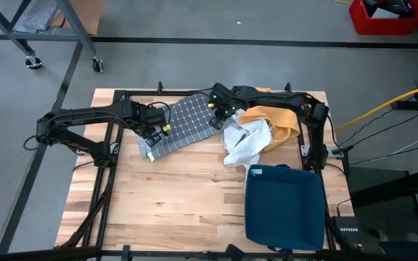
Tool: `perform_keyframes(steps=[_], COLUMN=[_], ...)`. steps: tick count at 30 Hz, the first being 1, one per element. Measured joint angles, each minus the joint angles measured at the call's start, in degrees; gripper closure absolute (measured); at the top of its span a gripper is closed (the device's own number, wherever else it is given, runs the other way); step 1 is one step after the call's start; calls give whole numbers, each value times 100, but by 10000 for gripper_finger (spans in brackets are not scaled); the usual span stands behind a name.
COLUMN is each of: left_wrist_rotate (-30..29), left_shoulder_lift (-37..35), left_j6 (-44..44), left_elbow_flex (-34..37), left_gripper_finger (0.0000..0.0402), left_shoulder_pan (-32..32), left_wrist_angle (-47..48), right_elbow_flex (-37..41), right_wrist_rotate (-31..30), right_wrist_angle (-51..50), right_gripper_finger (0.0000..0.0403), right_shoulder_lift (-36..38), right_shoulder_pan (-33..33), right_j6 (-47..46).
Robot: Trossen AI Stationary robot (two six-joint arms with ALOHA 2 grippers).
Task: Fold towel
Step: Fold the gray towel
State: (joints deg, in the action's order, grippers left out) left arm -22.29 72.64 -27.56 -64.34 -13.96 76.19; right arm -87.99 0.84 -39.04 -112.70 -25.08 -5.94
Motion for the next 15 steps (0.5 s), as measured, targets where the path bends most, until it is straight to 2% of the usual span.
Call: perform_keyframes(steps=[7,15], left_wrist_rotate=[0,101], left_shoulder_lift=[6,20], left_j6=[-255,-1037], left_elbow_flex=[604,1330], left_gripper_finger=[275,275], left_shoulder_pan=[0,-13], left_wrist_angle=[-683,-1019], right_elbow_flex=[0,0], right_wrist_rotate=[-426,-425], right_wrist_angle=[-1,-3], right_gripper_finger=[400,400], right_shoulder_lift=[-411,-818], right_shoulder_pan=[-7,-7], right_j6=[-4,-3])
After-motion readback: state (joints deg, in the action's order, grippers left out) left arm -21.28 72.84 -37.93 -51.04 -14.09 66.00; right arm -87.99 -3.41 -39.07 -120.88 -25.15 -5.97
